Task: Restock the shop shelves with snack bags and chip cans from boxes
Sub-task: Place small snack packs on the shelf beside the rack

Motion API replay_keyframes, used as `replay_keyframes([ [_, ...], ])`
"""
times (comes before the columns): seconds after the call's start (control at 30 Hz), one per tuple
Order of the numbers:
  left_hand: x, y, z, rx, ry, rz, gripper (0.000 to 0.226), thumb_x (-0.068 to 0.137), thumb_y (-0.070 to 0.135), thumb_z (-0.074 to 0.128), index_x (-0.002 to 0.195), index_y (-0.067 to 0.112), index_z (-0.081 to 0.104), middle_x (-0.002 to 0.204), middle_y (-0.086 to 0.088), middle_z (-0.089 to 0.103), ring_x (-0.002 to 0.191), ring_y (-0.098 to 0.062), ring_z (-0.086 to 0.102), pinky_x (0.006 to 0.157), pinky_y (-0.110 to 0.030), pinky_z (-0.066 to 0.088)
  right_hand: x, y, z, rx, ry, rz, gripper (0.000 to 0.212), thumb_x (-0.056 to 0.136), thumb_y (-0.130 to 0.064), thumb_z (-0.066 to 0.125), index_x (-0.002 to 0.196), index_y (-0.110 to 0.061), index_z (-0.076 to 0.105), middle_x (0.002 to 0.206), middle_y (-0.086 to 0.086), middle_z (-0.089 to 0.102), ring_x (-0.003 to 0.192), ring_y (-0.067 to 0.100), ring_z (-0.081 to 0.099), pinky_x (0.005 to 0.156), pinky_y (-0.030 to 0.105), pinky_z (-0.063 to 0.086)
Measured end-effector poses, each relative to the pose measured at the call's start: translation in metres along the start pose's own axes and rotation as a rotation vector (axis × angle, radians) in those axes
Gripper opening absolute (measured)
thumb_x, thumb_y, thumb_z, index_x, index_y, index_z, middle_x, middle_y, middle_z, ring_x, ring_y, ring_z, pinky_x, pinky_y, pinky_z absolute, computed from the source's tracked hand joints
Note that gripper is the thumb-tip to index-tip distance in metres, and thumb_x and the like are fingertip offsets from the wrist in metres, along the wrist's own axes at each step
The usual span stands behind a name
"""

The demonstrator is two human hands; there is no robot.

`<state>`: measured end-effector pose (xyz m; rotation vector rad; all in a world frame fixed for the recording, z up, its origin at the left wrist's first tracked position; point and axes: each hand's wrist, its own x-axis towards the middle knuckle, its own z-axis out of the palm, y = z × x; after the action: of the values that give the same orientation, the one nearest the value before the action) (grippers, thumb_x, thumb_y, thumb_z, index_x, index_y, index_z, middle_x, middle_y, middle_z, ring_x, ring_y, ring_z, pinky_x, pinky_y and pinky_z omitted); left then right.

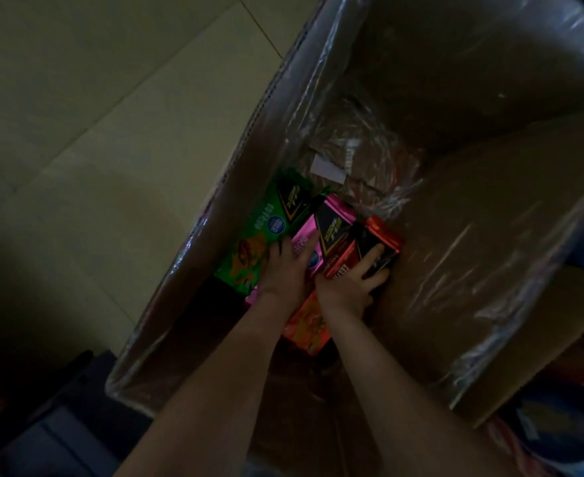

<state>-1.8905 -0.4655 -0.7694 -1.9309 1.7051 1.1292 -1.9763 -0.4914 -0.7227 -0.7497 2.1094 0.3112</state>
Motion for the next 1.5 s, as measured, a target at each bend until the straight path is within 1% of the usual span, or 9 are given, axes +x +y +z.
replay_keyframes([
  [0.23,0.015,0.007,0.005,0.135,0.016,0.002,0.089,0.096,0.043,0.051,0.152,0.033,-0.018,0.144,-0.024,0.029,0.131,-0.036,0.031,0.1,-0.04,0.034,0.002,0.004,-0.008,0.03,0.071,-0.081,0.114,0.082,-0.02,0.072,0.15,-0.035,-0.017,0.158,0.01,-0.001,0.135,0.043,0.028,0.104,0.046,0.037],
  [0.37,0.008,0.013,-0.003,0.108,0.151,-0.034,0.095,0.078,0.034,0.076,0.153,0.033,0.018,0.103,-0.024,0.057,0.087,-0.034,0.058,0.069,-0.033,0.047,-0.008,0.002,-0.027,0.046,0.103,-0.14,0.116,0.08,-0.021,0.074,0.149,-0.038,-0.017,0.157,0.011,0.001,0.139,0.041,0.022,0.109,0.05,0.034],
  [0.5,-0.019,0.021,-0.025,-0.003,0.088,-0.113,0.085,0.096,0.016,0.049,0.152,0.036,-0.011,0.123,-0.022,0.045,0.108,-0.034,0.046,0.086,-0.036,0.039,-0.029,-0.006,-0.059,0.105,0.095,-0.195,0.11,0.084,-0.018,0.07,0.148,-0.042,-0.016,0.159,0.009,-0.002,0.143,0.039,0.015,0.111,0.052,0.032],
  [0.63,-0.073,0.047,-0.081,-0.247,0.289,-0.172,0.084,0.088,0.017,0.062,0.155,0.03,0.013,0.116,-0.023,0.046,0.105,-0.04,0.044,0.086,-0.043,0.037,-0.074,-0.018,-0.108,0.121,0.095,-0.257,0.105,0.085,-0.019,0.066,0.148,-0.045,-0.014,0.159,0.01,0.003,0.141,0.039,0.018,0.106,0.049,0.034],
  [0.73,-0.125,0.072,-0.132,-0.344,0.336,-0.202,0.086,0.089,0.033,0.062,0.155,0.033,0.008,0.119,-0.019,0.042,0.11,-0.038,0.04,0.092,-0.044,0.037,-0.122,-0.025,-0.157,0.143,0.106,-0.347,0.102,0.084,-0.021,0.065,0.149,-0.046,-0.01,0.156,0.008,0.011,0.137,0.036,0.022,0.106,0.048,0.031],
  [0.87,-0.201,0.115,-0.208,-0.456,0.489,-0.201,0.093,0.083,0.028,0.069,0.155,0.031,0.011,0.115,-0.021,0.045,0.106,-0.039,0.042,0.094,-0.045,0.038,-0.189,-0.025,-0.243,0.179,0.096,-0.495,0.096,0.085,-0.023,0.063,0.151,-0.044,-0.003,0.148,0.008,0.024,0.133,0.034,0.027,0.103,0.044,0.033],
  [1.13,-0.355,0.25,-0.339,-0.428,0.677,0.03,0.091,0.082,0.034,0.07,0.154,0.034,0.014,0.11,-0.02,0.047,0.105,-0.039,0.043,0.096,-0.048,0.038,-0.32,0.017,-0.445,0.254,0.209,-0.763,0.089,0.085,-0.031,0.065,0.154,-0.037,0.008,0.149,0.009,0.031,0.135,0.035,0.03,0.11,0.048,0.03],
  [1.3,-0.442,0.345,-0.408,-0.465,0.86,0.264,0.094,0.074,0.023,0.076,0.153,0.028,0.025,0.097,-0.02,0.048,0.092,-0.04,0.048,0.089,-0.048,0.043,-0.39,0.07,-0.569,0.371,0.396,-0.901,0.088,0.084,-0.032,0.069,0.153,-0.036,0.015,0.141,0.007,0.041,0.133,0.029,0.036,0.109,0.046,0.034],
  [1.5,-0.516,0.441,-0.468,-0.534,0.929,0.57,0.093,0.077,0.038,0.068,0.154,0.038,0.016,0.1,-0.014,0.053,0.097,-0.035,0.053,0.09,-0.048,0.046,-0.454,0.143,-0.683,0.586,0.629,-1.037,0.079,0.08,-0.023,0.076,0.147,-0.032,0.034,0.135,-0.003,0.049,0.126,0.013,0.045,0.103,0.023,0.035],
])
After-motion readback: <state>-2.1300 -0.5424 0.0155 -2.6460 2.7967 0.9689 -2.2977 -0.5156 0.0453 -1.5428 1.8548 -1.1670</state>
